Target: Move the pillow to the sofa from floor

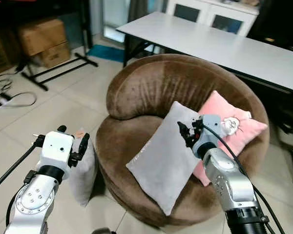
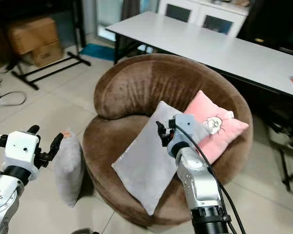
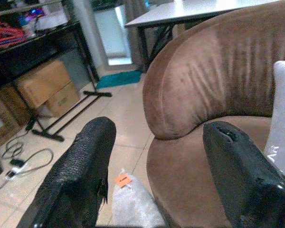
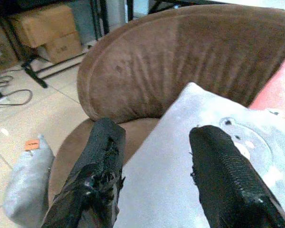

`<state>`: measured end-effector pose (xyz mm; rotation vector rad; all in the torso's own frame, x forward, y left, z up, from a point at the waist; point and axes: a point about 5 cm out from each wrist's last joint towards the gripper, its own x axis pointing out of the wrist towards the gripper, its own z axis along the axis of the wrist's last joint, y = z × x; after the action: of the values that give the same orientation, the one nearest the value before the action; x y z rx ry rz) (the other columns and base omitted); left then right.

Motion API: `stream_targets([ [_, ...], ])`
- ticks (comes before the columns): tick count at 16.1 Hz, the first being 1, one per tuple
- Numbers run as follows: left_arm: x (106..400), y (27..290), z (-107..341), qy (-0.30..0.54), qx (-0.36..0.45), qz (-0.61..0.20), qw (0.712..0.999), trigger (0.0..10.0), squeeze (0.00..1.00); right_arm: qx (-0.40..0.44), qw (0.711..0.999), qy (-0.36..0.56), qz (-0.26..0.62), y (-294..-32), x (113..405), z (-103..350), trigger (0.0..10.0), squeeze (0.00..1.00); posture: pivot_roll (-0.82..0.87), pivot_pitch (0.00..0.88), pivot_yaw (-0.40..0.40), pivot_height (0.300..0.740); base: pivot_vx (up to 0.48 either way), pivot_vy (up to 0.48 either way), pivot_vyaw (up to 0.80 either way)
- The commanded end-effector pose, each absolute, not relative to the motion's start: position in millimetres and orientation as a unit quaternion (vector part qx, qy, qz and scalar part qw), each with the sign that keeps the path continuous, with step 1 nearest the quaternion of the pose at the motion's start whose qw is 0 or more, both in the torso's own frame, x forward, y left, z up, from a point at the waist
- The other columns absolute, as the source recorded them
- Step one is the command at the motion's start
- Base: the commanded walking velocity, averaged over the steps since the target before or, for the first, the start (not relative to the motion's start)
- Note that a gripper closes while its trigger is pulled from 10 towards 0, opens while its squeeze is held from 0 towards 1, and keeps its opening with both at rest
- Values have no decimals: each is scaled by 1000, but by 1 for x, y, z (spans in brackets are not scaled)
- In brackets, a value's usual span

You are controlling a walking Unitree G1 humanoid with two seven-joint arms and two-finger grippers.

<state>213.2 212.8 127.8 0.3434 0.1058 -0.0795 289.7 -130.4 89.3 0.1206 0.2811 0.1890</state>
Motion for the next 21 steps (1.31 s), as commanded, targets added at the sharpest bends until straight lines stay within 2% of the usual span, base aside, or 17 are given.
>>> stream_targets([
  [1,215,210,127,52,176,-42,982,10000,0,49,985,142,86,-134,289,90,10000,0,1,0,-104,740,0,337,0],
  [8,215,213,125,55,188,-49,979,10000,0,69,980,167,89,-125,281,84,10000,0,12,0,-81,740,0,348,0],
  [13,214,224,129,63,199,-58,976,10000,0,86,971,193,110,-109,268,77,10000,0,37,0,-4,740,0,361,0],
  [18,217,228,133,60,196,-59,977,10000,0,88,973,191,98,-107,265,79,10000,0,32,0,43,740,0,363,0],
  [21,219,225,134,57,186,-60,979,10000,0,77,975,184,95,-111,265,82,10000,0,20,0,40,740,0,360,0],
])
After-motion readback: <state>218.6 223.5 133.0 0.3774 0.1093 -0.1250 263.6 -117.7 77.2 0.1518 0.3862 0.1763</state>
